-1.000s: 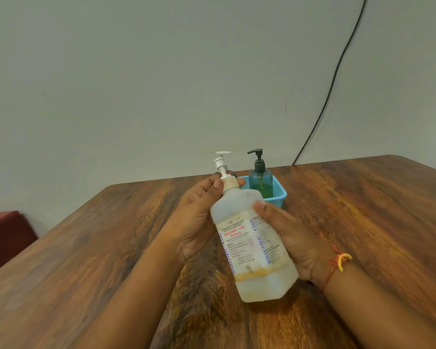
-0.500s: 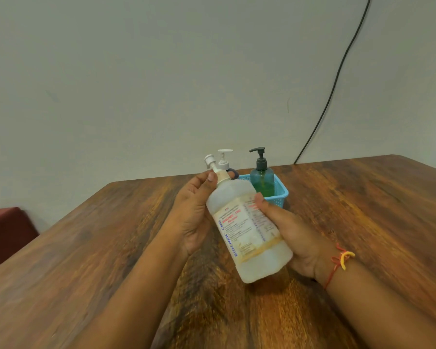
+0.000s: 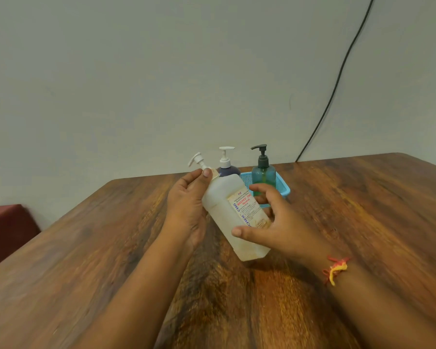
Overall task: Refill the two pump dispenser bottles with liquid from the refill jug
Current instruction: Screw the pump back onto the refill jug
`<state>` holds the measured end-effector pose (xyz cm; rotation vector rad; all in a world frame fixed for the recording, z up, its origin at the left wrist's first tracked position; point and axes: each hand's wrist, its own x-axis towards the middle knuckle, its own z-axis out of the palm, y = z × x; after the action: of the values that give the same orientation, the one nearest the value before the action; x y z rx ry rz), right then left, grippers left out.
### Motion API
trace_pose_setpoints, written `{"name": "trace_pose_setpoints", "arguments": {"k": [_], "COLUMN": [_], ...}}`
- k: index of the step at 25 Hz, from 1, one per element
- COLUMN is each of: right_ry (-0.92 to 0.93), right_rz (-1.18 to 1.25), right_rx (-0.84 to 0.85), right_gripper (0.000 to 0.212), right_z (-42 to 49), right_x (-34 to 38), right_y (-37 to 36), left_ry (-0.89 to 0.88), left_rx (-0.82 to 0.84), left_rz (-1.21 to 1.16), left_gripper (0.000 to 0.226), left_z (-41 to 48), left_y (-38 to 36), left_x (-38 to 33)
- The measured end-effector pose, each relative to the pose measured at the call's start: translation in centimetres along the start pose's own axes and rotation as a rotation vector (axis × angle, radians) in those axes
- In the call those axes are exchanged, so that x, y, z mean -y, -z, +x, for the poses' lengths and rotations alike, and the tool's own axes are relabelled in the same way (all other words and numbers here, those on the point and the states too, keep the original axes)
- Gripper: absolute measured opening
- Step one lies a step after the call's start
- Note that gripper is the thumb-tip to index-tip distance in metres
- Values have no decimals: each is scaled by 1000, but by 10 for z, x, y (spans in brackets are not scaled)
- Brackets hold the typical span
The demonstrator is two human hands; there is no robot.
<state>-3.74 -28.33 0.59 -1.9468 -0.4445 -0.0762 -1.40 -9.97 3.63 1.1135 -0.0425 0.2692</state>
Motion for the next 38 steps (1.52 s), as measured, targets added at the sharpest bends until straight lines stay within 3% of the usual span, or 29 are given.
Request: {"name": "trace_pose_setpoints", "arguments": {"k": [3,6,12,19,23,28,30,34,38], "right_ry": [12,-76,-104,-180,-211,-162,-134,-131,-120], "right_rz": [20,314,494,685,718,819,826,653,520], "right_rx": [-29,50,147,160,128,-30,-78,-94,-265], "right_gripper": [70,52,43,40,36,47,38,29,47], "right_z": [1,1,-1,-3,-3,1,4,4,4], "right_x": [-3,-9,-12,-16,-18,-24,-26,-28,-29], "right_y": [0,6,5,6,3,13,17,29,61], "left_ry": [29,99,182,205,191,100,110,72,-45], "left_rx": [42,122,131,125,142,290,319,317,326], "left_rz": [10,18,-16,-60,-37,191,327,529,690], "left_gripper": [50,51,49,63,50,47,60,72,61], "left_z": [-1,0,3,1,-1,-14,-20,-26,-27], "left_y": [1,5,8,2,-1,-9,-14,-26,-55], "left_x": [-1,-3,0,7,12,16,21,32,43]}}
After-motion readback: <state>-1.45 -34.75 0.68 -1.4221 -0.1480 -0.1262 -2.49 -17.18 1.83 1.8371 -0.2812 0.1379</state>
